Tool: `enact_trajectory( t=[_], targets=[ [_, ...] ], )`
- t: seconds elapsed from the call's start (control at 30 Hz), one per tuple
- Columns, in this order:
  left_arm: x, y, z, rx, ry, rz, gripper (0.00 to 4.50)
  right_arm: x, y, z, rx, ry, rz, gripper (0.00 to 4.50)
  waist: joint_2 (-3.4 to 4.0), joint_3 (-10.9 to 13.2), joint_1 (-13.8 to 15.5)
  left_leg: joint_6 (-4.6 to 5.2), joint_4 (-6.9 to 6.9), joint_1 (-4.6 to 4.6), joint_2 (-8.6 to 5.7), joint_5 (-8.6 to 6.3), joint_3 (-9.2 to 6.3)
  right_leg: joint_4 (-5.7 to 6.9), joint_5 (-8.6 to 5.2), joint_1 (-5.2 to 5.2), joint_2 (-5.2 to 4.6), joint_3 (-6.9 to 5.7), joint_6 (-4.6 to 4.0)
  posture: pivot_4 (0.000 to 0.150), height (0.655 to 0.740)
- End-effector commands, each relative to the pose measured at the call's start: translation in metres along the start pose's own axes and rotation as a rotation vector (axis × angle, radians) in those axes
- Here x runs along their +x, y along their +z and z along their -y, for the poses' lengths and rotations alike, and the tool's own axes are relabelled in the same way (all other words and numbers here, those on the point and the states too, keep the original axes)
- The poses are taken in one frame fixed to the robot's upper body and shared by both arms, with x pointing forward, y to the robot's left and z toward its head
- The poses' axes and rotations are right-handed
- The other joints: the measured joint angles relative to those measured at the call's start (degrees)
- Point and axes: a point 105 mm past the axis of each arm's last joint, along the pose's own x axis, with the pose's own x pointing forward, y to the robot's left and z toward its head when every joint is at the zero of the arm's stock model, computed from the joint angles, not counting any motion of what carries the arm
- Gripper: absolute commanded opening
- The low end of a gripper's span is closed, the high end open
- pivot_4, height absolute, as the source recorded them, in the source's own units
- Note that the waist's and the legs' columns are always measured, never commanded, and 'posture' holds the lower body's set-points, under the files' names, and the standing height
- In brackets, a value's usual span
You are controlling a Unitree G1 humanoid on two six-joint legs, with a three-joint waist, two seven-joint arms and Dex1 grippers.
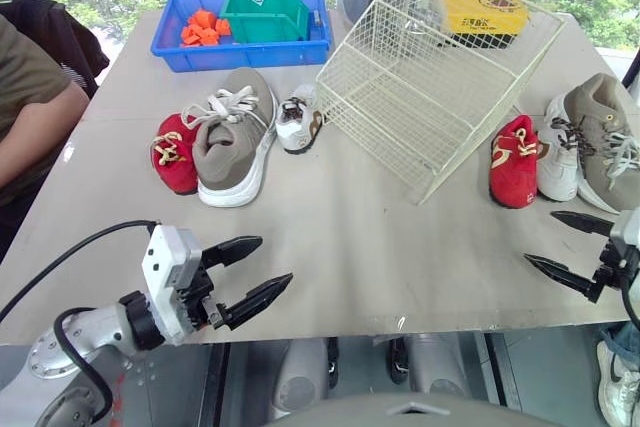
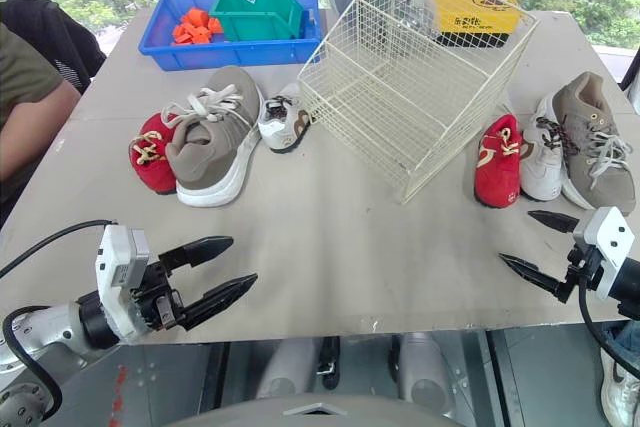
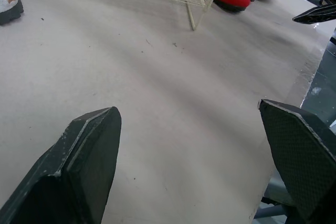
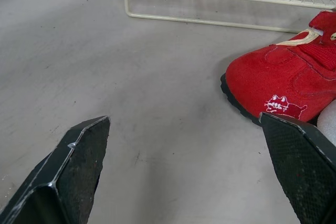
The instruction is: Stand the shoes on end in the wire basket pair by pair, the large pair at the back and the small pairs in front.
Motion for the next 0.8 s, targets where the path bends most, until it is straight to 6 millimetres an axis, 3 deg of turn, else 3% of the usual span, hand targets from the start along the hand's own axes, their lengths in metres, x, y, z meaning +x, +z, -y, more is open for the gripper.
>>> enact_trajectory(
  t=[0.03,0.13,0.3,0.47,0.7,0.8],
  targets=[
    [0.008,0.019,0.005,0.054,-0.04,0.072,4.5,0.008,0.034,-0.005,-0.047,-0.02,0.109,4.44,0.0,0.0,0.0,0.0,0.0,0.0,0.0,0.0,0.0,0.0,0.0,0.0,0.0,0.0,0.0,0.15,0.74],
    [0.019,0.035,0.009,0.07,-0.087,0.154,4.5,0.028,0.094,-0.033,-0.039,0.043,0.255,4.44,0.38,0.0,0.0,-0.01,0.0,-0.02,0.04,0.0,-0.06,0.03,0.02,-0.01,-0.02,-0.02,-0.03,0.15,0.74],
    [0.022,0.044,0.012,0.115,-0.13,0.19,4.5,0.036,0.141,-0.057,-0.01,0.136,0.246,4.44,0.37,-0.1,0.0,-0.02,-0.07,-0.04,0.04,0.0,0.0,-0.05,0.06,0.0,0.06,0.01,-0.09,0.15,0.74],
    [0.024,0.047,0.017,0.163,-0.166,0.192,4.5,0.053,0.162,-0.063,0.004,0.175,0.185,4.44,0.25,-0.1,0.0,0.02,-0.07,-0.09,-0.02,-0.02,0.0,-0.13,0.17,-0.02,0.0,-0.01,-0.28,0.15,0.74],
    [0.032,0.043,0.019,0.173,-0.173,0.198,4.5,0.122,0.186,-0.056,0.031,0.13,0.043,4.44,0.24,-0.1,-1.2,0.08,-0.05,-0.08,0.02,0.03,0.01,-0.11,0.23,-0.05,0.03,0.0,-0.36,0.15,0.74],
    [0.033,0.042,0.02,0.169,-0.159,0.209,4.5,0.144,0.186,-0.051,0.021,0.063,-0.058,4.44,0.25,-0.1,-1.5,0.27,-0.08,-0.22,0.02,0.16,0.05,-0.09,0.27,-0.17,0.02,0.02,-0.43,0.15,0.74]
  ],
)
